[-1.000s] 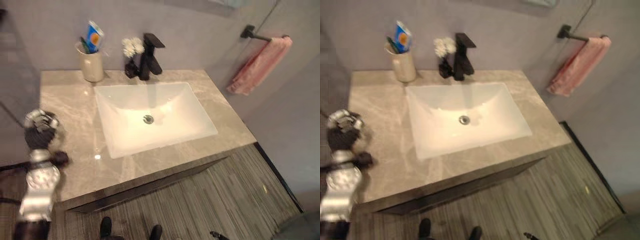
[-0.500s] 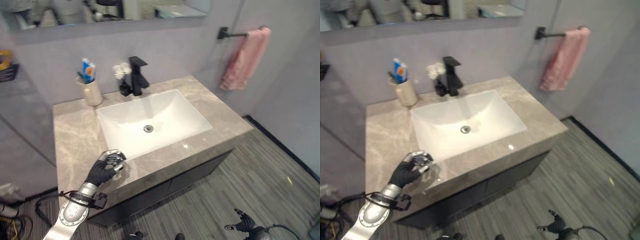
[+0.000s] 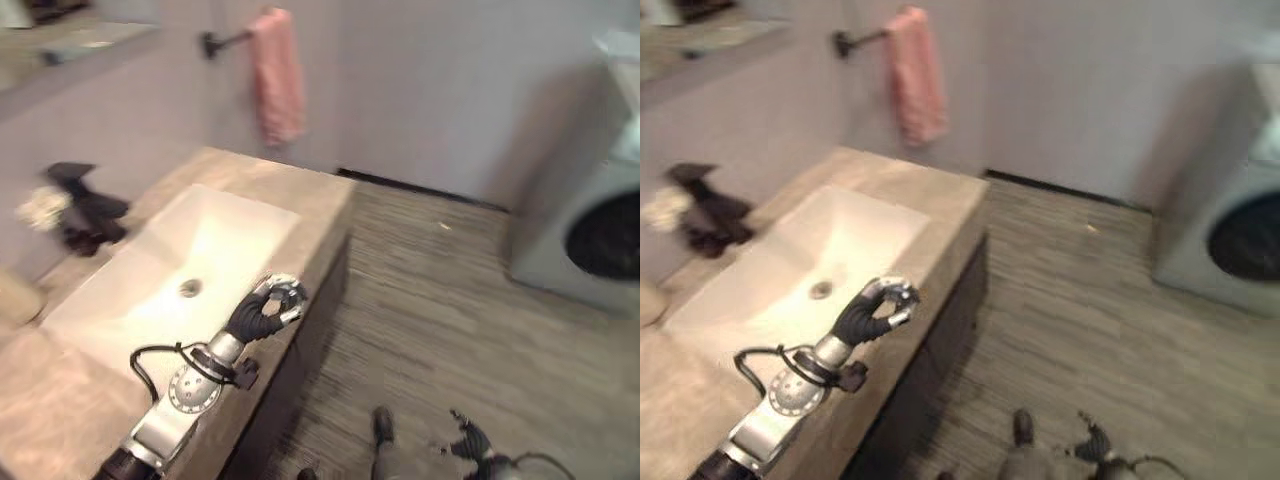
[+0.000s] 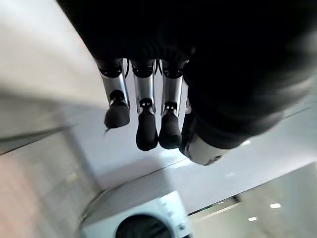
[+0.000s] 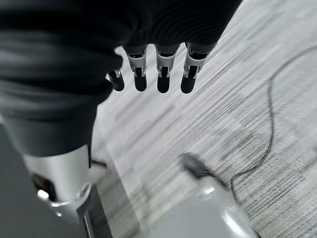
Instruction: Put brush and paste in cup on sink, flatten towel.
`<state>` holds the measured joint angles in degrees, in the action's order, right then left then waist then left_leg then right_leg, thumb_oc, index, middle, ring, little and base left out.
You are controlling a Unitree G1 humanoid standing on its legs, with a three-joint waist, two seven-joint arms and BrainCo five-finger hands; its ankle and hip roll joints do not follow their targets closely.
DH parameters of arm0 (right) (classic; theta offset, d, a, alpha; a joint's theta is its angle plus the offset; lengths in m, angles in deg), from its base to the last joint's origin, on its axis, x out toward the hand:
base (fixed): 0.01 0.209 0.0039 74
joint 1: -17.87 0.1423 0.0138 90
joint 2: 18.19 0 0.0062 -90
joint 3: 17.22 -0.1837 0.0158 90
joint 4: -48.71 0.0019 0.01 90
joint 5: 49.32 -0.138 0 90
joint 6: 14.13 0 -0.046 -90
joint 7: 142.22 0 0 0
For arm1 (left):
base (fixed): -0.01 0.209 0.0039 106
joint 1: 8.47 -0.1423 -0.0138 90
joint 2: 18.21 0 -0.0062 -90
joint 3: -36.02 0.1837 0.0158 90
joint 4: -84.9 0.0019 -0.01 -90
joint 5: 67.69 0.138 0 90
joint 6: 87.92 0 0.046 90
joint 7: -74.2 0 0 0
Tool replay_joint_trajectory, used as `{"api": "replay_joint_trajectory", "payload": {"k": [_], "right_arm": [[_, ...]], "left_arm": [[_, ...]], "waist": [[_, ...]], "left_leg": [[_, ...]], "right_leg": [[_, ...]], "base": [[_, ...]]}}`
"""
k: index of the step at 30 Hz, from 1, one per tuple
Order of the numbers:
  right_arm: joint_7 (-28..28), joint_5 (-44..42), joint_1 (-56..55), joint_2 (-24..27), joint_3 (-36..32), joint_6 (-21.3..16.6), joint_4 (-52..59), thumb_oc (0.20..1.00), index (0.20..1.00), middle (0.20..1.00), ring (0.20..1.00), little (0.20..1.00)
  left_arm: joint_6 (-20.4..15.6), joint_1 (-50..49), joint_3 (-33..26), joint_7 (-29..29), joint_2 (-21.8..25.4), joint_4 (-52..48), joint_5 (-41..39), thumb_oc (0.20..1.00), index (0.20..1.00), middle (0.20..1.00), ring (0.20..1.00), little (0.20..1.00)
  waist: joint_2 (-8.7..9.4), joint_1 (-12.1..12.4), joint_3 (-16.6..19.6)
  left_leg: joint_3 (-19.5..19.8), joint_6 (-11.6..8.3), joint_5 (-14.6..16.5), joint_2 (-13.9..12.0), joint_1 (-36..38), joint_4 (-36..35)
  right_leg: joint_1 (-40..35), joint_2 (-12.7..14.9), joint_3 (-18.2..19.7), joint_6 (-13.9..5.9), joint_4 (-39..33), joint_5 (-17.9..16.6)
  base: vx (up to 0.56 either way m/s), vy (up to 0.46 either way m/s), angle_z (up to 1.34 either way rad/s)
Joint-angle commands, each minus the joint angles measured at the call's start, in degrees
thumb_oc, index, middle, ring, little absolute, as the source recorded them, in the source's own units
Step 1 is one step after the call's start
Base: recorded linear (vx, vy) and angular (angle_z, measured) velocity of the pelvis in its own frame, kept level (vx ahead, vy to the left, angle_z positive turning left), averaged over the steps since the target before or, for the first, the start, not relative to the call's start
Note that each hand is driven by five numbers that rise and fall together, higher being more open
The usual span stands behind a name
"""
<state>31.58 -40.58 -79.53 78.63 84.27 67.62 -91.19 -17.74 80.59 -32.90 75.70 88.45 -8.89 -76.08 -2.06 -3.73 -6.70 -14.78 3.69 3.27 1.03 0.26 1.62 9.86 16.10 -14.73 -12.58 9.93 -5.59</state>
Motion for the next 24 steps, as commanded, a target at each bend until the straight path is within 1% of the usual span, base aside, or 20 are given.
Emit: {"api": "replay_joint_trajectory", "payload": {"k": [1,2,3,4,5,6,7,9,10,12,13,14,15,17,18,19,21,22,23,24], "right_arm": [[-1.7,-0.9,2.1,2.2,-0.1,-1.9,-0.6,1.0,1.0,1.0,1.0,1.0],[-1.8,-1.0,2.3,2.2,-0.1,-1.8,-0.9,1.0,1.0,1.0,1.0,1.0],[-2.2,-0.9,2.7,2.1,-0.1,-1.8,-0.6,1.0,1.0,1.0,1.0,1.0],[-2.4,-1.0,3.1,2.1,0.0,-1.7,-0.5,1.0,1.0,1.0,1.0,1.0],[-2.3,-1.9,3.6,2.3,0.2,-1.8,-0.3,1.0,1.0,1.0,1.0,1.0],[-2.3,-1.9,3.6,2.3,0.2,-1.8,-0.3,1.0,1.0,1.0,1.0,1.0],[-1.7,-2.8,3.1,2.5,0.9,-2.1,0.2,1.0,1.0,1.0,1.0,1.0],[-1.6,-3.2,2.9,2.7,1.3,-2.2,0.1,1.0,1.0,1.0,1.0,1.0],[-1.7,-3.9,3.0,2.9,1.7,-2.2,0.1,1.0,1.0,1.0,1.0,1.0],[-1.7,-4.2,3.6,3.1,1.9,-2.2,-0.5,1.0,1.0,1.0,1.0,1.0],[-1.9,-4.1,4.9,3.2,3.0,-1.7,-3.5,1.0,1.0,1.0,1.0,1.0],[-1.9,-4.1,5.0,3.2,3.0,-1.7,-3.5,1.0,1.0,1.0,1.0,1.0],[-1.4,-3.0,6.4,2.7,4.6,-1.1,-6.4,1.0,1.0,1.0,1.0,1.0],[-1.2,-2.3,6.7,2.3,5.0,-1.0,-7.9,1.0,1.0,1.0,1.0,1.0],[-0.9,-1.8,6.6,2.0,5.3,-0.8,-9.9,1.0,1.0,1.0,1.0,1.0],[-1.1,-0.7,6.7,1.7,5.9,-0.4,-11.4,1.0,1.0,1.0,1.0,1.0],[-0.6,-0.7,6.9,1.1,6.2,-0.6,-12.7,1.0,1.0,1.0,1.0,1.0],[-0.4,-0.8,6.8,0.8,6.4,-0.8,-12.2,1.0,1.0,1.0,1.0,1.0],[-0.4,-0.9,6.8,0.8,6.4,-0.8,-12.2,1.0,1.0,1.0,1.0,1.0],[-0.2,-2.5,5.9,0.3,5.2,-1.1,-11.7,1.0,1.0,1.0,1.0,1.0]], "left_arm": [[-2.1,0.5,-3.6,2.4,1.5,-3.8,0.3,0.2,0.2,0.2,0.2,0.2],[-1.5,0.1,-4.0,2.5,1.3,-3.2,1.0,0.2,0.2,0.2,0.2,0.2],[-1.0,-0.6,-4.6,2.7,1.0,-1.9,1.6,0.2,0.2,0.2,0.2,0.2],[-0.8,-1.2,-5.1,2.7,0.7,-1.0,1.9,0.2,0.2,0.2,0.2,0.2],[-0.5,-2.1,-6.3,3.4,0.2,1.1,2.1,0.2,0.2,0.2,0.2,0.2],[-0.5,-2.1,-6.3,3.4,0.1,1.1,2.1,0.2,0.2,0.2,0.2,0.2],[0.2,-3.2,-7.1,3.5,-0.9,4.2,1.0,0.2,0.2,0.2,0.2,0.2],[0.8,-3.8,-7.2,3.5,-1.6,6.2,0.7,0.2,0.2,0.2,0.2,0.2],[2.4,-4.6,-7.7,3.7,-2.8,10.1,1.3,0.235,0.235,0.235,0.235,0.235],[2.9,-4.6,-7.4,3.7,-3.2,12.1,1.8,0.206,0.206,0.206,0.206,0.206],[3.9,-5.2,-7.5,4.0,-5.2,16.3,-0.2,0.2,0.2,0.2,0.2,0.2],[3.9,-5.1,-7.5,4.0,-5.2,16.4,-0.2,0.2,0.2,0.2,0.2,0.2],[5.1,-5.5,-7.2,3.8,-7.5,23.6,0.0,0.216,0.216,0.216,0.216,0.216],[5.0,-5.6,-7.0,4.5,-7.6,26.3,3.1,0.316,0.316,0.316,0.316,0.316],[5.7,-6.1,-6.6,4.6,-8.3,31.0,4.8,0.379,0.379,0.379,0.379,0.379],[6.6,-6.8,-6.2,5.9,-8.7,36.9,7.1,0.376,0.376,0.376,0.376,0.376],[7.1,-6.8,-6.1,5.9,-9.4,40.6,8.6,0.335,0.335,0.335,0.335,0.335],[7.8,-6.6,-6.4,6.1,-10.6,45.0,9.0,0.363,0.363,0.363,0.363,0.363],[7.8,-6.6,-6.4,6.1,-10.7,45.0,9.0,0.373,0.373,0.373,0.373,0.373],[7.7,-7.2,-6.5,6.0,-10.9,47.0,9.9,0.435,0.435,0.435,0.435,0.435]], "waist": [[2.33,2.3,2.2],[2.38,2.7,2.5],[2.69,3.5,2.9],[2.97,3.8,3.3],[3.18,3.7,3.9],[3.16,3.7,3.9],[3.56,3.5,4.6],[3.75,3.5,4.6],[4.34,3.6,4.0],[4.4,3.9,3.2],[4.74,5.6,2.0],[4.86,5.4,2.2],[5.28,7.3,1.6],[5.62,7.2,2.0],[5.66,7.1,2.4],[5.51,7.8,2.5],[5.55,7.6,2.6],[5.3,7.3,3.0],[5.29,7.3,3.0],[5.01,6.6,3.8]], "left_leg": [[6.5,-1.36,0.1,0.0,2.5,-1.8],[5.7,-1.57,0.0,-0.3,2.4,-1.7],[4.3,-2.07,0.2,-0.6,2.5,-1.6],[3.3,-2.6,-0.1,-1.0,2.4,-1.6],[2.1,-3.27,-0.7,-2.1,2.4,-2.0],[2.0,-3.29,-0.7,-2.1,2.5,-2.1],[1.9,-4.12,-1.1,-3.8,2.8,-1.7],[2.0,-4.63,-1.3,-4.5,2.7,-0.5],[2.8,-5.35,-1.3,-5.9,1.4,4.3],[4.5,-5.67,-1.8,-6.3,-0.1,7.9],[10.2,-6.66,-3.8,-4.3,-2.7,11.9],[10.4,-6.62,-4.1,-4.1,-3.1,11.8],[17.4,-5.98,-2.5,1.1,-4.6,10.8],[17.7,-5.66,-2.4,1.7,-4.9,8.6],[17.2,-5.38,-2.3,1.7,-5.0,6.0],[18.2,-5.32,-3.5,1.9,-5.1,5.2],[18.6,-4.94,-2.9,2.1,-4.3,4.0],[19.0,-4.68,-3.2,2.0,-3.0,1.9],[19.0,-4.68,-3.2,2.0,-2.9,1.8],[18.4,-4.53,-3.7,1.5,-1.1,-0.6]], "right_leg": [[-3.6,-5.1,-0.8,2.43,-2.5,1.8],[-4.6,-5.5,-2.6,2.65,-2.6,2.6],[-6.1,-5.6,-6.0,2.66,-3.8,3.0],[-7.1,-5.8,-7.2,2.4,-5.7,2.9],[-7.4,-7.4,-5.0,2.82,-7.0,2.9],[-7.4,-7.5,-4.9,2.85,-7.1,2.9],[-8.6,-9.7,-2.9,4.08,-9.1,3.3],[-9.4,-10.7,-2.5,4.72,-10.1,3.4],[-10.6,-12.1,-1.5,5.88,-11.3,3.9],[-10.9,-12.5,-1.1,6.45,-11.6,4.0],[-11.3,-13.0,-0.1,7.5,-11.8,4.3],[-11.0,-12.9,-0.3,7.51,-11.8,4.2],[-11.6,-13.2,1.6,7.67,-12.2,4.1],[-11.5,-13.1,1.9,7.36,-12.4,3.9],[-11.6,-13.2,2.3,7.16,-12.6,3.9],[-11.6,-13.2,2.5,7.02,-11.9,4.1],[-11.7,-13.3,2.6,6.99,-11.7,4.3],[-11.7,-13.5,2.9,7.06,-11.7,4.3],[-11.8,-13.5,2.9,7.06,-11.7,4.3],[-12.1,-13.4,2.6,7.02,-11.7,4.4]], "base": [[-0.02,-0.148,-0.49],[-0.01,-0.138,-0.67],[-0.01,-0.207,-0.56],[0.04,-0.318,-0.22],[0.04,-0.24,0.04],[0.13,-0.371,-0.09],[0.09,-0.203,-0.25],[0.1,-0.294,-0.26],[0.07,-0.358,-0.16],[0.01,-0.213,-0.13],[-0.02,-0.094,-0.35],[0.01,-0.15,-0.5],[0.03,-0.077,-0.56],[0.04,-0.049,-0.61],[0.07,0.008,-0.38],[0.07,0.008,-0.08],[0.05,0.012,0.01],[0.03,0.015,-0.2],[0.07,0.056,-0.22],[0.08,0.062,-0.21]]}}
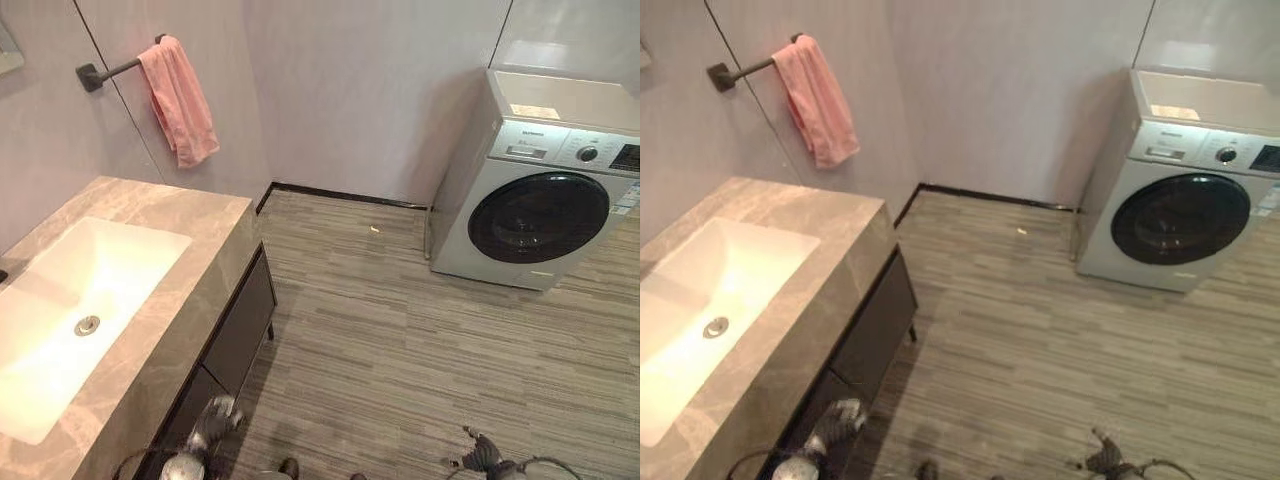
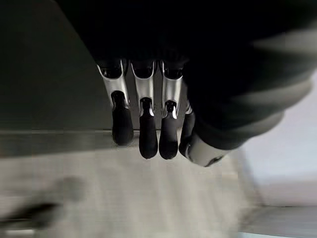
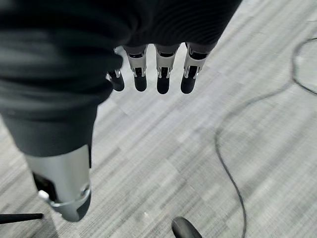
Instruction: Put brush and paste in cup on sink, flatten towel.
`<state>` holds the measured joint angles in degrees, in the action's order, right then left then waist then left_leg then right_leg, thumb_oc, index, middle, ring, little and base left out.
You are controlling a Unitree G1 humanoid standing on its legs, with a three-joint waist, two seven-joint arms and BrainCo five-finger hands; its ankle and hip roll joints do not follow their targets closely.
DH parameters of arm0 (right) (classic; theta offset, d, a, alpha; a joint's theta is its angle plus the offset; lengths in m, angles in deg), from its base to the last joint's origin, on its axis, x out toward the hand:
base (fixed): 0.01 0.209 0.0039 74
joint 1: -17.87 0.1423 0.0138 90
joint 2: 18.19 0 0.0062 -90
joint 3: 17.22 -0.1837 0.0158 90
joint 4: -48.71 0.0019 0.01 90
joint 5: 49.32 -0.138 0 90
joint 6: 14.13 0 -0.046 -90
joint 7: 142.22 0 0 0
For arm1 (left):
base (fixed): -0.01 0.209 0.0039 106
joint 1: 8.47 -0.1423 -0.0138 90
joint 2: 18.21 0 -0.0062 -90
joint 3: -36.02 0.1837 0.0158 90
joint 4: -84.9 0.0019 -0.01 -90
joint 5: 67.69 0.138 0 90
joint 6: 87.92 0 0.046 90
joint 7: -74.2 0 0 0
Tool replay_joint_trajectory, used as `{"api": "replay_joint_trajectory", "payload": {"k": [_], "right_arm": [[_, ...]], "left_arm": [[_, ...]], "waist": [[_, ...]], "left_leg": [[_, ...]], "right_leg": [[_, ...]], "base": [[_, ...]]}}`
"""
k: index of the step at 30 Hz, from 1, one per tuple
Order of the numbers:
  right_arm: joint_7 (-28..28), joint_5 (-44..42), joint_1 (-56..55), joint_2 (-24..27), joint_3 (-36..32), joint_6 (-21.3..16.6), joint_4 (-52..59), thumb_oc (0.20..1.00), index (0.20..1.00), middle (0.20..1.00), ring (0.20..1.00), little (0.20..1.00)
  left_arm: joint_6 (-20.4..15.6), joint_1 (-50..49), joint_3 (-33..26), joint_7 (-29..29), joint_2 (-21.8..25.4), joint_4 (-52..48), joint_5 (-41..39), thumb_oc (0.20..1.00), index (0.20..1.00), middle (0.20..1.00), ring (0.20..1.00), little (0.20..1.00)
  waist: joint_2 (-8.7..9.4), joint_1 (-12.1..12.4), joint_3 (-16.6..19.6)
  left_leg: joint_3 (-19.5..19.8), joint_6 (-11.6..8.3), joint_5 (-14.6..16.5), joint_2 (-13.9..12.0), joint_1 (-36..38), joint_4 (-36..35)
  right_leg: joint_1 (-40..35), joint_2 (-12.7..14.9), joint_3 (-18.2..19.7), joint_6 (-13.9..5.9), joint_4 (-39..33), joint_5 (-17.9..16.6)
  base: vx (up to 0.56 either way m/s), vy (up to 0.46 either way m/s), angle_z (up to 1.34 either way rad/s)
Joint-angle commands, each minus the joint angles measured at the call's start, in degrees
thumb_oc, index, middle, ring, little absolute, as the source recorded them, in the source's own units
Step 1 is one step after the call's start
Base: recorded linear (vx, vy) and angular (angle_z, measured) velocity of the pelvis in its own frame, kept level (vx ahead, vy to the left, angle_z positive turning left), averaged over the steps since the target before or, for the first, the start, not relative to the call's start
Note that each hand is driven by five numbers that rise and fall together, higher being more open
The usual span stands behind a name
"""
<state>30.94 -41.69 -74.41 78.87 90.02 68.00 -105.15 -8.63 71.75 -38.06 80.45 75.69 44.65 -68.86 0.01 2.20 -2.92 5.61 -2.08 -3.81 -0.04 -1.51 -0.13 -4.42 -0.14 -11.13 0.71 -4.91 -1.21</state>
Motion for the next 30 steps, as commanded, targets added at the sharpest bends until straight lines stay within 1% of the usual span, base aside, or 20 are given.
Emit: {"api": "replay_joint_trajectory", "payload": {"k": [1,3,4,5,6,9,11,12,13,15,17,18,19,21,22,23,25,26,28,30], "right_arm": [[0.4,-3.0,0.2,-0.3,-1.4,-1.6,3.4,1.0,1.0,1.0,1.0,1.0],[0.5,-4.9,-0.5,-1.1,-2.2,-2.2,4.8,1.0,1.0,1.0,1.0,1.0],[0.5,-5.6,-0.4,-1.9,-2.2,-2.4,4.2,1.0,1.0,1.0,1.0,1.0],[0.6,-5.4,-0.3,-2.5,-1.8,-2.3,3.5,1.0,1.0,1.0,1.0,1.0],[1.1,-4.7,0.1,-3.0,-0.8,-2.1,1.2,1.0,1.0,1.0,1.0,1.0],[1.9,-3.9,0.7,-3.6,0.6,-1.7,-1.0,1.0,1.0,1.0,1.0,1.0],[2.8,-4.8,0.8,-4.3,0.7,-1.3,-2.7,1.0,1.0,1.0,1.0,1.0],[3.0,-12.7,0.0,-5.1,-3.2,-1.6,-2.0,1.0,1.0,1.0,1.0,1.0],[2.9,-15.4,0.2,-5.4,-4.7,-1.9,-2.4,1.0,1.0,1.0,1.0,1.0],[2.5,-17.2,1.3,-5.6,-5.1,-2.2,-3.1,1.0,1.0,1.0,1.0,1.0],[2.1,-15.9,2.3,-5.3,-3.8,-2.0,-1.1,1.0,1.0,1.0,1.0,1.0],[1.8,-15.6,2.8,-5.2,-3.5,-2.0,-0.6,1.0,1.0,1.0,1.0,1.0],[1.5,-16.1,3.6,-5.1,-3.0,-2.2,2.7,1.0,1.0,1.0,1.0,1.0],[1.4,-16.5,3.7,-5.0,-2.8,-2.7,6.3,1.0,1.0,1.0,1.0,1.0],[1.2,-16.2,3.7,-4.9,-2.6,-2.9,7.8,1.0,1.0,1.0,1.0,1.0],[1.2,-16.2,3.7,-4.9,-2.6,-2.8,7.8,1.0,1.0,1.0,1.0,1.0],[0.8,-16.6,3.8,-5.1,-2.7,-3.2,9.9,1.0,1.0,1.0,1.0,1.0],[0.5,-17.5,3.8,-5.5,-2.8,-3.7,11.2,1.0,1.0,1.0,1.0,1.0],[0.7,-17.7,3.7,-5.8,-2.7,-4.0,11.1,1.0,1.0,1.0,1.0,1.0],[0.9,-17.2,3.6,-5.8,-2.4,-4.0,11.0,1.0,1.0,1.0,1.0,1.0]], "left_arm": [[-1.1,1.1,-2.1,1.2,1.4,-4.7,2.1,0.498,0.498,0.498,0.498,0.498],[-1.1,0.9,-3.2,2.0,0.8,-1.8,1.7,0.533,0.533,0.533,0.533,0.533],[-0.9,1.2,-3.3,2.2,0.2,0.0,1.6,0.573,0.573,0.573,0.573,0.573],[-0.6,1.6,-3.4,2.1,-0.4,2.3,1.6,0.645,0.645,0.645,0.645,0.645],[-0.4,2.5,-3.0,1.9,-1.3,5.7,2.3,1.0,1.0,1.0,1.0,1.0],[0.0,3.5,-1.8,1.7,-1.9,8.5,4.1,1.0,1.0,1.0,1.0,1.0],[-0.1,3.8,-2.3,1.4,-2.5,9.3,2.6,1.0,1.0,1.0,1.0,1.0],[-0.6,3.5,-4.3,1.7,-3.3,10.9,-1.1,1.0,1.0,1.0,1.0,1.0],[-0.7,3.4,-4.6,1.9,-3.5,10.4,-2.2,1.0,1.0,1.0,1.0,1.0],[-0.7,3.5,-4.7,1.5,-4.0,10.7,-4.5,1.0,1.0,1.0,1.0,1.0],[-0.4,3.7,-4.2,1.2,-4.2,10.4,-5.3,1.0,1.0,1.0,1.0,1.0],[-0.3,4.0,-3.8,1.4,-4.2,10.2,-4.9,1.0,1.0,1.0,1.0,1.0],[-0.2,4.7,-3.3,2.0,-4.0,9.6,-4.1,1.0,1.0,1.0,1.0,1.0],[-0.4,4.9,-3.1,2.8,-3.5,7.5,-3.7,1.0,1.0,1.0,1.0,1.0],[-0.6,5.0,-3.0,3.0,-3.2,6.7,-3.6,1.0,1.0,1.0,1.0,1.0],[-0.6,5.0,-3.1,3.0,-3.2,6.7,-3.6,1.0,1.0,1.0,1.0,1.0],[-1.0,5.2,-3.3,3.7,-2.8,4.5,-4.5,1.0,1.0,1.0,1.0,1.0],[-1.7,5.2,-3.4,4.2,-2.5,3.0,-4.5,1.0,1.0,1.0,1.0,1.0],[-2.2,5.2,-3.7,4.5,-2.4,2.1,-5.0,1.0,1.0,1.0,1.0,1.0],[-2.3,5.2,-3.9,4.6,-2.5,2.5,-5.0,1.0,1.0,1.0,1.0,1.0]], "waist": [[2.79,0.3,0.3],[2.53,-0.3,0.3],[2.47,-0.4,0.2],[2.5,-0.5,0.0],[2.55,-0.6,-0.1],[2.58,-0.5,0.3],[2.73,-0.2,0.7],[2.84,-0.4,1.3],[2.8,-0.4,1.4],[2.75,-0.3,1.6],[2.77,-0.1,1.6],[2.74,-0.1,1.5],[2.76,-0.1,0.9],[2.9,-0.3,-0.8],[2.9,-0.4,-1.6],[2.9,-0.4,-1.6],[3.03,-0.6,-3.5],[3.12,-0.7,-4.4],[3.15,-0.9,-4.8],[3.16,-1.0,-4.7]], "left_leg": [[-2.0,1.53,3.4,2.6,1.4,0.4],[-2.8,1.98,3.5,2.4,2.4,-0.3],[-3.2,2.24,3.7,2.4,2.6,-0.1],[-3.5,2.47,4.1,2.4,2.7,0.2],[-3.6,2.7,4.8,2.7,2.8,1.0],[-3.6,2.82,5.2,3.0,3.2,1.2],[-3.5,2.74,5.2,2.9,3.4,0.9],[-3.9,2.66,5.0,2.6,3.5,0.2],[-4.0,2.65,5.1,2.6,3.4,0.2],[-4.0,2.66,5.4,2.6,3.1,0.6],[-4.1,2.73,5.8,2.5,3.0,1.2],[-4.1,2.77,6.5,2.6,2.8,2.4],[-4.3,2.95,8.0,2.9,2.3,5.6],[-4.7,3.08,10.2,3.3,1.0,10.7],[-4.7,3.11,11.0,3.3,0.1,12.8],[-4.7,3.11,11.1,3.3,0.0,13.0],[-4.9,3.21,13.2,3.1,-2.7,18.7],[-4.9,3.39,14.5,3.0,-4.2,21.5],[-5.1,3.8,15.7,3.0,-5.1,23.2],[-5.1,3.85,15.8,2.9,-5.0,23.2]], "right_leg": [[2.2,2.9,-0.8,-6.3,3.4,0.1],[2.4,2.9,-0.2,-6.22,4.9,0.6],[2.8,2.9,0.1,-6.08,6.0,1.1],[3.0,3.0,0.2,-5.96,6.7,1.4],[2.9,3.1,0.2,-5.92,6.8,1.8],[2.3,3.1,0.3,-6.02,6.0,1.6],[1.8,3.1,0.4,-6.1,5.0,1.3],[1.9,3.0,0.8,-6.17,4.1,0.8],[2.0,3.0,1.0,-6.2,4.1,0.9],[2.3,3.0,1.1,-6.15,4.3,1.0],[2.5,3.0,1.1,-5.99,5.1,1.5],[2.7,3.0,1.0,-5.87,6.3,2.2],[3.3,3.1,0.7,-5.57,9.1,3.6],[4.1,3.2,0.4,-5.17,13.4,5.6],[4.9,3.3,0.2,-5.12,15.6,6.4],[5.0,3.3,0.2,-5.13,15.7,6.5],[7.3,4.1,-0.6,-5.11,21.0,8.3],[8.7,4.7,-1.3,-5.6,24.0,9.0],[9.9,5.2,-1.4,-5.84,26.3,9.8],[10.1,5.3,-1.4,-5.88,26.8,9.8]], "base": [[0.1,0.083,-0.1],[0.03,0.059,-0.15],[0.0,0.046,-0.33],[0.0,0.039,-0.39],[0.01,0.026,-0.27],[0.01,0.01,-0.07],[0.05,-0.002,-0.04],[0.08,-0.001,-0.01],[0.07,0.0,-0.04],[0.02,-0.009,-0.07],[0.01,-0.009,-0.02],[0.0,0.0,0.0],[0.0,0.0,0.0],[-0.04,-0.003,0.01],[-0.04,0.003,0.02],[-0.06,0.004,0.05],[-0.09,-0.002,0.05],[-0.08,-0.001,0.05],[-0.01,0.002,0.06],[0.02,-0.008,-0.01]]}}
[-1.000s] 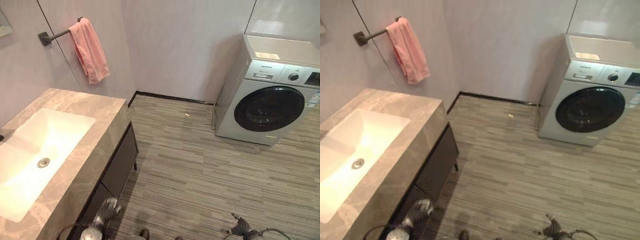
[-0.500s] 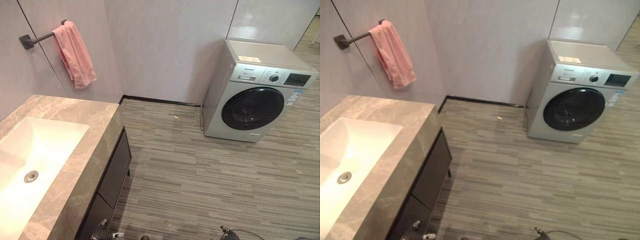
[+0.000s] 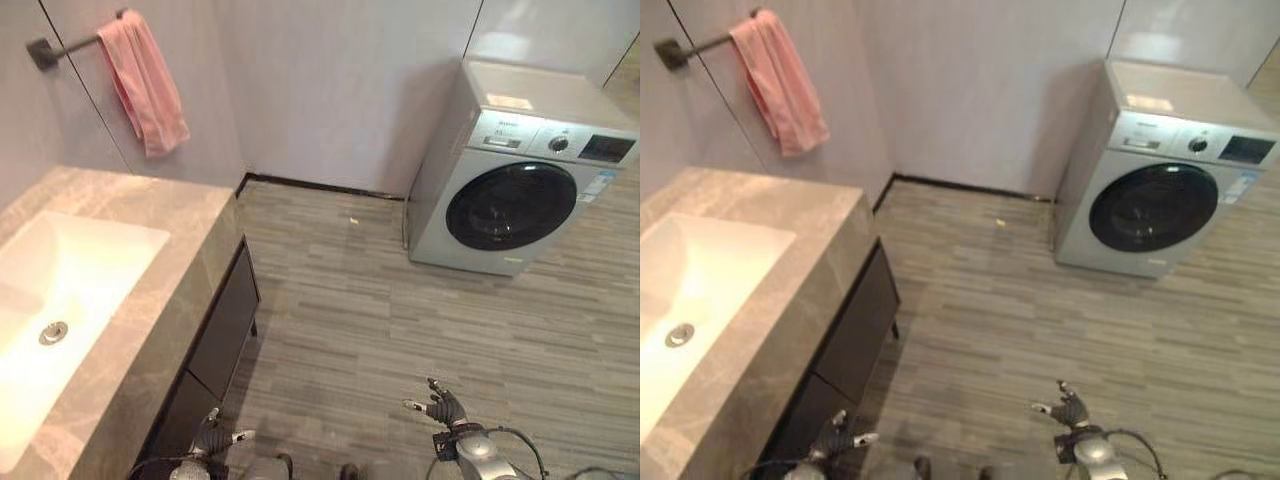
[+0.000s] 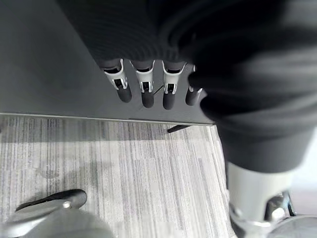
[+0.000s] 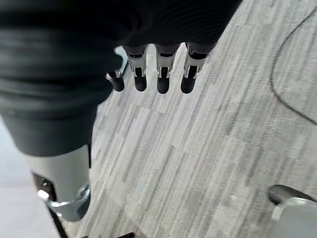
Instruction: Put brush and paste in cup on sink, flatten towel.
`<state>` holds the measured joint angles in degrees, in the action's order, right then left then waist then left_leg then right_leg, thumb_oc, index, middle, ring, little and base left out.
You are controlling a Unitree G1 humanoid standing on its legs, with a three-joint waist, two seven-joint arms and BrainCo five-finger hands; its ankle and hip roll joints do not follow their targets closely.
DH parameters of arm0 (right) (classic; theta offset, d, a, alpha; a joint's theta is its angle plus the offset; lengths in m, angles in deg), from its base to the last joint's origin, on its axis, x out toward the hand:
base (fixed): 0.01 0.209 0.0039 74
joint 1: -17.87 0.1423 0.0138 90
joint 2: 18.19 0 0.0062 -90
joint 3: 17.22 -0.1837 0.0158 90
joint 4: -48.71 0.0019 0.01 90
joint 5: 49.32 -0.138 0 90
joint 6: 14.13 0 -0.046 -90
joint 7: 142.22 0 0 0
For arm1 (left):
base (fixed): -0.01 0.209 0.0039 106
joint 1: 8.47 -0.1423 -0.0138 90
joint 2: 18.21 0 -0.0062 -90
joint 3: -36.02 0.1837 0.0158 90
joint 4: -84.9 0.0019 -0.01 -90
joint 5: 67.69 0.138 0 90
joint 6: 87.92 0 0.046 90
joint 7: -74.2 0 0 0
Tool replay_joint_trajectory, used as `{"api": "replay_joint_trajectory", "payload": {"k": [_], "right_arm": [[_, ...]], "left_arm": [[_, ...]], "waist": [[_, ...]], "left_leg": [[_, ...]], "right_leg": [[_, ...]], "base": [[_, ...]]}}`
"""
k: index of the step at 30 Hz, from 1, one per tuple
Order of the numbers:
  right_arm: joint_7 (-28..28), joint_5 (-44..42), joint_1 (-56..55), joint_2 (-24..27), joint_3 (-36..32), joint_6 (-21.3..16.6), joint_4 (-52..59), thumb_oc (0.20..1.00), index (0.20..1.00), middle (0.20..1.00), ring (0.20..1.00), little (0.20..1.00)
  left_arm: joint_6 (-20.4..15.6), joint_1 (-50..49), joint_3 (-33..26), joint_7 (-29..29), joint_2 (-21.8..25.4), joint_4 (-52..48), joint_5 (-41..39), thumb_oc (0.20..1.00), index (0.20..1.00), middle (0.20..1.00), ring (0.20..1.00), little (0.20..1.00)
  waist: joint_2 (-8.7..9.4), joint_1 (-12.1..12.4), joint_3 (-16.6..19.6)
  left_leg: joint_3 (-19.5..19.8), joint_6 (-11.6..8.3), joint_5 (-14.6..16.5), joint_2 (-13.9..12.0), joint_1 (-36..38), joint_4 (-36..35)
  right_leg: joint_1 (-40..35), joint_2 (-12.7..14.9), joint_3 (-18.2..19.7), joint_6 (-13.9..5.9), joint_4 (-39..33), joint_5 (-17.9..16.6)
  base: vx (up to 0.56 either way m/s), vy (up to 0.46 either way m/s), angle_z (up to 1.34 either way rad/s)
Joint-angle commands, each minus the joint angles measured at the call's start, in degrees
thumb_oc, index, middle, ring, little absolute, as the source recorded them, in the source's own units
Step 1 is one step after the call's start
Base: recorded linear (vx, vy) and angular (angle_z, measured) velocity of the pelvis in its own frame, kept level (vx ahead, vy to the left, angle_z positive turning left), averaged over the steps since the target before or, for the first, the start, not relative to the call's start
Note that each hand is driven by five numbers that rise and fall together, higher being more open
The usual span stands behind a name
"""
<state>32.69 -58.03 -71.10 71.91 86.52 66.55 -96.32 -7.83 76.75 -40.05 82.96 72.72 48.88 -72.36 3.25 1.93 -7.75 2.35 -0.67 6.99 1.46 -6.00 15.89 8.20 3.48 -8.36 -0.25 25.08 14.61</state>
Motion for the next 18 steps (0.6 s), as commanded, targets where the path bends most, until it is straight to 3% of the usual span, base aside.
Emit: {"api": "replay_joint_trajectory", "payload": {"k": [1,6,8,11,12,13,14,15,16,17,18], "right_arm": [[-1.0,-0.1,0.1,1.3,1.4,-2.5,1.6,1.0,1.0,1.0,1.0,1.0],[-1.0,-0.2,-0.1,1.5,1.2,-2.7,0.9,1.0,1.0,1.0,1.0,1.0],[-0.9,0.4,-0.9,2.4,1.5,-3.3,2.6,1.0,1.0,1.0,1.0,1.0],[-0.9,0.2,-2.1,2.7,1.1,-3.6,3.9,1.0,1.0,1.0,1.0,1.0],[-0.9,-0.2,-2.6,3.2,0.7,-3.9,4.5,1.0,1.0,1.0,1.0,1.0],[-0.8,-0.2,-2.6,3.2,0.6,-3.9,4.5,1.0,1.0,1.0,1.0,1.0],[-0.9,0.6,-2.4,4.4,0.9,-3.8,4.8,1.0,1.0,1.0,1.0,1.0],[-1.3,1.2,-2.3,5.0,0.8,-3.7,5.3,1.0,1.0,1.0,1.0,1.0],[-1.5,1.0,-2.2,5.0,0.5,-3.8,5.0,1.0,1.0,1.0,1.0,1.0],[-1.5,1.0,-2.2,5.0,0.5,-3.8,5.0,1.0,1.0,1.0,1.0,1.0],[-1.6,0.7,-2.2,4.6,0.6,-4.0,4.1,1.0,1.0,1.0,1.0,1.0]], "left_arm": [[-3.1,0.4,-1.9,2.1,0.3,-0.8,-1.5,1.0,1.0,1.0,1.0,1.0],[-3.2,0.8,-1.9,1.9,0.3,0.7,-1.8,1.0,1.0,1.0,1.0,1.0],[-3.3,0.4,-2.0,1.5,0.9,0.2,-2.8,1.0,1.0,1.0,1.0,1.0],[-3.2,0.2,-1.8,1.1,1.3,0.1,-2.3,1.0,1.0,1.0,1.0,1.0],[-3.4,0.6,-1.2,0.9,1.7,-0.3,-1.9,1.0,1.0,1.0,1.0,1.0],[-3.4,0.6,-1.2,0.9,1.7,-0.3,-1.9,1.0,1.0,1.0,1.0,1.0],[-3.9,1.7,-0.9,1.3,1.5,-0.5,-2.9,1.0,1.0,1.0,1.0,1.0],[-4.1,1.5,-0.9,1.2,1.5,-0.6,-2.9,1.0,1.0,1.0,1.0,1.0],[-4.2,1.1,-0.8,1.3,1.7,-0.7,-2.2,1.0,1.0,1.0,1.0,1.0],[-4.2,1.1,-0.8,1.3,1.7,-0.7,-2.2,1.0,1.0,1.0,1.0,1.0],[-4.2,0.4,-0.7,1.7,1.9,-0.3,-0.9,1.0,1.0,1.0,1.0,1.0]], "waist": [[0.05,-0.8,0.2],[0.32,-1.1,0.6],[0.75,-1.3,1.1],[1.43,-1.6,1.4],[1.92,-1.3,0.7],[1.85,-1.4,0.7],[1.65,-1.2,-1.0],[1.68,-0.6,-0.9],[1.2,-0.2,-0.5],[1.38,-0.1,-0.6],[0.66,1.0,-0.2]], "left_leg": [[-1.9,2.34,5.0,1.5,-0.2,6.6],[-1.7,1.97,3.8,1.4,0.3,4.6],[-1.0,1.11,1.0,0.5,0.6,0.3],[-0.4,0.1,-1.1,0.2,-0.1,0.2],[-0.1,-1.56,-5.6,0.4,-3.4,5.5],[0.0,-1.59,-5.5,0.4,-3.6,5.8],[-2.6,-2.73,-9.6,-0.5,-8.6,10.9],[-4.7,-1.92,-8.2,-0.1,-11.5,5.8],[-4.9,-1.7,-9.1,-0.5,-12.7,0.0],[-5.1,-1.67,-9.3,-0.4,-12.3,-0.6],[-4.4,-1.89,-12.9,-1.3,-13.1,-8.6]], "right_leg": [[-2.8,1.6,-4.0,-4.92,-3.7,-6.1],[-3.1,0.8,-3.7,-4.46,-5.7,-6.9],[-3.5,-0.7,-3.6,-3.62,-9.5,-7.9],[-4.7,-1.8,-3.6,-2.89,-13.5,-8.8],[-6.6,-2.5,-3.5,-2.27,-16.5,-9.8],[-6.6,-2.6,-3.6,-2.25,-16.6,-9.9],[-9.5,-2.3,-4.6,-1.51,-20.3,-10.7],[-10.6,-2.4,-4.7,-1.87,-21.6,-10.4],[-11.2,-3.2,-4.4,-2.21,-22.3,-10.1],[-11.3,-3.0,-4.2,-2.27,-22.3,-10.1],[-12.7,-4.2,-3.3,-2.65,-23.0,-9.2]], "base": [[0.05,-0.026,0.01],[0.05,-0.055,-0.04],[0.06,-0.145,-0.02],[0.07,-0.147,0.04],[0.04,-0.071,0.22],[0.16,-0.129,0.28],[0.25,-0.036,0.35],[0.36,-0.005,0.36],[0.24,0.054,0.3],[0.31,0.088,0.18],[0.2,0.056,-0.07]]}}
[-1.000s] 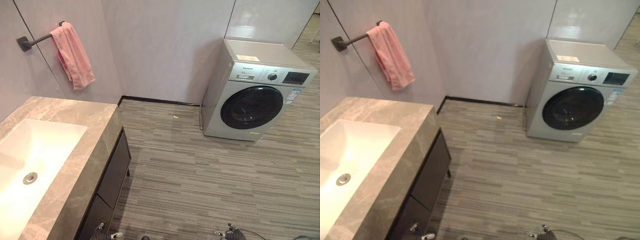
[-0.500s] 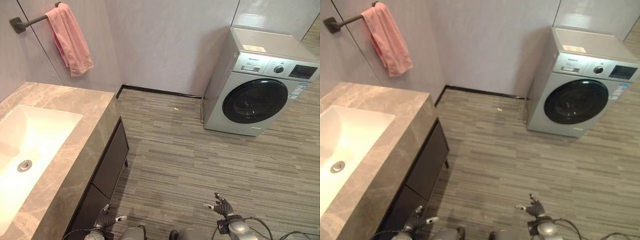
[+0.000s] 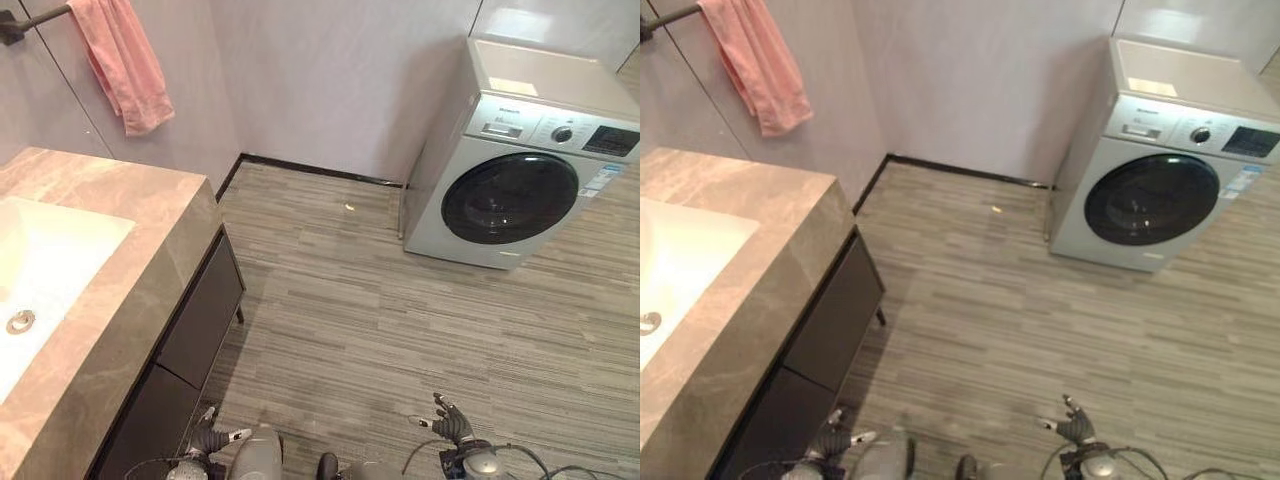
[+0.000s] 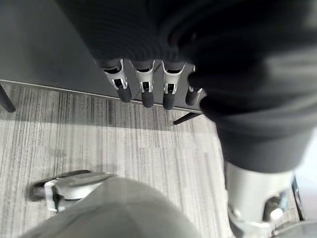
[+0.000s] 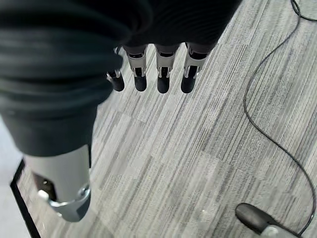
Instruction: Put brush and paste in cup on sink, flatten towel.
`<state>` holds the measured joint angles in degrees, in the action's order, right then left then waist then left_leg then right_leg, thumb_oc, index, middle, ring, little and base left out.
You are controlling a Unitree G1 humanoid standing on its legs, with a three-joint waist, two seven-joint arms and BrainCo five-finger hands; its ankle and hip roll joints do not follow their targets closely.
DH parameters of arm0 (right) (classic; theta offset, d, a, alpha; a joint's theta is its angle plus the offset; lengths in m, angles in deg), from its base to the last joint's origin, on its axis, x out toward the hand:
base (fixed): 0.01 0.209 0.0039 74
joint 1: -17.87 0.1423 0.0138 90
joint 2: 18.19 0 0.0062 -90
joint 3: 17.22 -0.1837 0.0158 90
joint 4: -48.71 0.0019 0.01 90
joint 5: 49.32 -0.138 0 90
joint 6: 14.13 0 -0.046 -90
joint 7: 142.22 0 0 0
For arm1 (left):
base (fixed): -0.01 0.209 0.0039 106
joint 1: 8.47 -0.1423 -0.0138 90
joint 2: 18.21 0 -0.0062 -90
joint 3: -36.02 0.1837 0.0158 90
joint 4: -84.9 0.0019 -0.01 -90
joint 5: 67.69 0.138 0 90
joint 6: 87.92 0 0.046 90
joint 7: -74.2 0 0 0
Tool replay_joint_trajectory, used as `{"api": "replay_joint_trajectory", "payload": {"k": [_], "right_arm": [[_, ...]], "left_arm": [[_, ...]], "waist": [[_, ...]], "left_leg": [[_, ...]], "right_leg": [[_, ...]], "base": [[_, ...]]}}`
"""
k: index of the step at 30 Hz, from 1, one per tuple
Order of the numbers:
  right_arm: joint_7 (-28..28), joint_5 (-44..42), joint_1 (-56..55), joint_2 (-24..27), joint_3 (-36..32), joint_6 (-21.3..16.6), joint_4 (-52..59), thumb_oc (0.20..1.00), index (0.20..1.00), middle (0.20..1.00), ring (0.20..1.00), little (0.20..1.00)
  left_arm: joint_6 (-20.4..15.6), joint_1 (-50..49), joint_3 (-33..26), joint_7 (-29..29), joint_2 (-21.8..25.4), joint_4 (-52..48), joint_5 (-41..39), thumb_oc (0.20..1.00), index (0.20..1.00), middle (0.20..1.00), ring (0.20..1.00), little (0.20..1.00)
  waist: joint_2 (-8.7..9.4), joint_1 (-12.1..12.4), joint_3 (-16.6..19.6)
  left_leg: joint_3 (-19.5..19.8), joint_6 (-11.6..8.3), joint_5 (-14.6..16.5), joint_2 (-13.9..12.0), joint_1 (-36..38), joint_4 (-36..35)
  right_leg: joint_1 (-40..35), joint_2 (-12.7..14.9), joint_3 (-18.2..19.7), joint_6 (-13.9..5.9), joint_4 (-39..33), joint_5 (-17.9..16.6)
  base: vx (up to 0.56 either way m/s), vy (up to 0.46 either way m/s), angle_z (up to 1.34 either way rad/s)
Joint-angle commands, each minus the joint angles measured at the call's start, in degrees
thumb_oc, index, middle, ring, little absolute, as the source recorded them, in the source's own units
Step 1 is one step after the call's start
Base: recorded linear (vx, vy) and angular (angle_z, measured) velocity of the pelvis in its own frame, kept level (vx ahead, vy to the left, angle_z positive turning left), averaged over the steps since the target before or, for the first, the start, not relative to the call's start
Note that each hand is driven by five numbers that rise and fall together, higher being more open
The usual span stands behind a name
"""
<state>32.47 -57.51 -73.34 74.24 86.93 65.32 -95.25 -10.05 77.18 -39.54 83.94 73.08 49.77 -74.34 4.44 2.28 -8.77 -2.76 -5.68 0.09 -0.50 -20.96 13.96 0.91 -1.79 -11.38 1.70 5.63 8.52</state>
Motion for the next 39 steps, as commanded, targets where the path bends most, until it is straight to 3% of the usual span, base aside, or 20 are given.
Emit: {"api": "replay_joint_trajectory", "payload": {"k": [1,5,9,11,12,13,14,17,18,20,21,23,25,26,28,32,33,35,37,39], "right_arm": [[-1.4,0.2,0.1,2.2,0.2,-2.8,3.0,1.0,1.0,1.0,1.0,1.0],[-1.5,0.6,1.6,1.3,1.4,-2.5,2.4,1.0,1.0,1.0,1.0,1.0],[-2.5,5.0,2.9,-0.7,3.5,-2.2,1.4,1.0,1.0,1.0,1.0,1.0],[-2.3,5.5,3.5,-2.1,4.0,-2.0,1.0,1.0,1.0,1.0,1.0,1.0],[-2.1,6.3,3.4,-2.6,4.3,-1.8,1.3,1.0,1.0,1.0,1.0,1.0],[-2.1,6.3,3.4,-2.6,4.3,-1.8,1.3,1.0,1.0,1.0,1.0,1.0],[-1.8,6.8,3.2,-2.9,4.3,-1.6,1.9,1.0,1.0,1.0,1.0,1.0],[-1.7,7.8,3.1,-2.8,4.9,-1.6,3.8,1.0,1.0,1.0,1.0,1.0],[-1.7,8.5,2.8,-2.4,5.0,-1.8,4.9,1.0,1.0,1.0,1.0,1.0],[-1.4,8.9,2.5,-2.1,5.2,-2.0,6.2,1.0,1.0,1.0,1.0,1.0],[-1.3,9.2,2.1,-1.8,5.5,-2.1,7.2,1.0,1.0,1.0,1.0,1.0],[-1.8,9.3,1.9,-1.5,5.3,-2.1,7.0,1.0,1.0,1.0,1.0,1.0],[-3.0,9.3,2.4,-1.1,4.5,-2.1,8.3,1.0,1.0,1.0,1.0,1.0],[-3.3,9.6,2.9,-1.0,4.2,-1.9,9.3,1.0,1.0,1.0,1.0,1.0],[-3.1,10.3,2.5,-0.7,4.3,-1.4,10.3,1.0,1.0,1.0,1.0,1.0],[-2.4,9.7,1.5,-0.2,4.5,-1.5,9.2,1.0,1.0,1.0,1.0,1.0],[-1.4,10.4,1.2,1.5,6.6,-1.4,9.3,1.0,1.0,1.0,1.0,1.0],[-2.3,10.4,1.6,2.2,6.8,-1.5,9.2,1.0,1.0,1.0,1.0,1.0],[-2.7,10.4,1.6,2.3,6.9,-1.4,8.9,1.0,1.0,1.0,1.0,1.0],[-3.2,10.9,2.5,2.1,6.8,-0.7,6.6,1.0,1.0,1.0,1.0,1.0]], "left_arm": [[-2.0,0.0,-1.2,0.7,1.5,-1.2,1.1,1.0,1.0,1.0,1.0,1.0],[-1.6,-0.2,-1.7,1.4,2.4,-1.2,1.9,1.0,1.0,1.0,1.0,1.0],[-1.9,-0.4,-2.8,3.6,3.1,-0.9,3.6,1.0,1.0,1.0,1.0,1.0],[-1.8,-0.1,-2.5,4.2,3.3,0.0,4.7,1.0,1.0,1.0,1.0,1.0],[-1.7,0.1,-2.0,3.9,3.8,-0.3,5.8,1.0,1.0,1.0,1.0,1.0],[-1.7,0.1,-2.0,3.9,3.8,-0.3,5.8,1.0,1.0,1.0,1.0,1.0],[-1.6,0.2,-1.1,3.7,4.2,-0.7,7.3,1.0,1.0,1.0,1.0,1.0],[-1.5,0.3,-0.3,3.3,5.1,-1.7,9.2,1.0,1.0,1.0,1.0,1.0],[-1.6,0.7,0.0,2.9,6.0,-2.1,10.6,1.0,1.0,1.0,1.0,1.0],[-1.7,0.9,0.0,2.8,6.5,-2.4,10.9,1.0,1.0,1.0,1.0,1.0],[-1.7,1.1,-0.5,3.0,6.7,-1.7,11.3,1.0,1.0,1.0,1.0,1.0],[-1.7,1.2,-0.3,3.0,6.6,-1.6,11.3,1.0,1.0,1.0,1.0,1.0],[-1.6,2.3,0.0,3.1,6.5,-1.2,11.7,1.0,1.0,1.0,1.0,1.0],[-1.7,3.1,-0.2,3.2,6.0,-1.1,11.4,1.0,1.0,1.0,1.0,1.0],[-1.7,2.8,-0.1,3.3,5.7,-1.8,11.2,1.0,1.0,1.0,1.0,1.0],[-1.2,3.4,0.7,3.2,4.8,-0.7,10.8,1.0,1.0,1.0,1.0,1.0],[-0.1,5.4,2.2,3.2,3.6,1.7,10.5,1.0,1.0,1.0,1.0,1.0],[-0.1,6.3,2.2,3.4,3.4,1.7,9.7,1.0,1.0,1.0,1.0,1.0],[0.1,6.6,2.0,3.7,3.4,1.9,9.3,1.0,1.0,1.0,1.0,1.0],[-0.1,6.9,1.3,4.1,3.3,1.9,8.8,1.0,1.0,1.0,1.0,1.0]], "waist": [[-0.39,0.7,0.7],[-0.75,3.0,0.7],[0.74,4.9,2.7],[1.82,5.4,3.0],[1.79,5.1,3.0],[1.69,5.2,3.1],[0.48,4.1,2.5],[-0.82,2.9,1.6],[-1.35,1.5,1.2],[-1.36,0.8,1.1],[-0.82,0.7,1.3],[-0.62,0.1,1.0],[0.35,-0.8,0.5],[0.26,-1.2,-0.5],[0.38,-1.9,-0.8],[1.13,-2.8,1.1],[0.85,-1.6,1.3],[1.38,-0.9,0.1],[1.39,-0.9,-0.1],[1.55,0.5,-0.3]], "left_leg": [[0.6,3.12,-6.3,0.8,2.3,-7.2],[4.2,2.47,-9.9,-0.1,0.2,-10.7],[5.4,4.53,-7.5,1.9,-0.3,-5.8],[3.6,6.26,-4.2,3.3,0.7,-2.5],[3.1,7.63,-2.1,4.3,2.9,-1.9],[3.2,7.61,-2.3,4.2,2.8,-2.0],[3.4,8.92,-0.9,5.0,6.9,-3.1],[4.4,9.94,-0.4,5.1,11.0,-5.5],[5.8,10.25,-0.1,5.1,14.0,-7.7],[6.2,10.17,-0.2,5.3,15.0,-8.3],[5.7,9.56,0.9,5.3,17.4,-9.2],[6.4,9.18,1.6,5.5,18.4,-9.4],[7.2,8.65,3.5,6.4,20.4,-9.2],[7.6,8.23,5.7,6.1,22.2,-8.4],[9.5,7.93,7.3,6.0,23.8,-7.2],[13.1,6.59,10.1,4.4,25.8,-3.0],[15.6,3.34,1.4,1.0,20.1,16.4],[13.5,3.67,-0.3,1.0,15.1,23.7],[11.2,4.03,-0.1,0.1,13.7,24.6],[8.3,4.96,4.2,3.6,10.4,15.4]], "right_leg": [[-5.5,1.2,-0.2,-4.62,-3.5,-3.1],[-8.0,0.5,1.8,-5.03,-3.2,-0.7],[-9.0,3.1,2.7,-7.19,1.4,2.2],[-7.1,5.8,3.2,-9.71,9.0,-1.4],[-3.8,7.4,3.7,-11.45,17.8,-8.2],[-3.7,7.3,3.8,-11.42,17.7,-8.3],[0.2,9.0,2.6,-11.81,27.0,-16.3],[2.6,9.2,1.8,-11.78,32.8,-17.9],[7.2,5.7,3.1,-11.18,33.2,-14.7],[9.1,5.3,2.0,-10.81,30.4,-13.8],[9.1,8.7,-3.4,-10.37,21.0,-12.3],[9.8,8.4,-3.7,-10.08,16.0,-12.1],[12.6,9.6,-2.4,-10.82,5.2,-14.5],[13.1,10.7,-2.1,-12.16,-1.3,-18.4],[14.1,10.8,1.2,-13.08,-3.3,-20.9],[12.2,7.8,4.1,-11.28,-1.2,-18.0],[6.1,3.2,1.4,-7.34,-0.4,-12.4],[4.3,3.1,0.9,-6.07,-1.3,-11.6],[3.7,2.8,0.2,-5.58,-1.7,-11.0],[2.0,3.7,0.1,-6.41,-2.7,-10.5]], "base": [[0.29,0.086,-0.16],[0.31,0.136,-0.46],[0.31,0.216,-0.51],[0.37,0.377,-0.42],[0.29,0.332,-0.48],[0.36,0.461,-0.54],[0.18,0.252,-0.34],[0.31,0.355,0.0],[0.28,0.181,0.11],[0.31,0.158,0.33],[0.34,0.079,0.69],[0.28,0.048,0.56],[0.36,-0.02,0.21],[0.35,-0.035,0.33],[0.49,-0.061,0.23],[0.66,-0.237,0.65],[0.76,-0.455,0.28],[0.42,-0.277,0.97],[0.15,-0.077,0.51],[0.29,0.024,0.06]]}}
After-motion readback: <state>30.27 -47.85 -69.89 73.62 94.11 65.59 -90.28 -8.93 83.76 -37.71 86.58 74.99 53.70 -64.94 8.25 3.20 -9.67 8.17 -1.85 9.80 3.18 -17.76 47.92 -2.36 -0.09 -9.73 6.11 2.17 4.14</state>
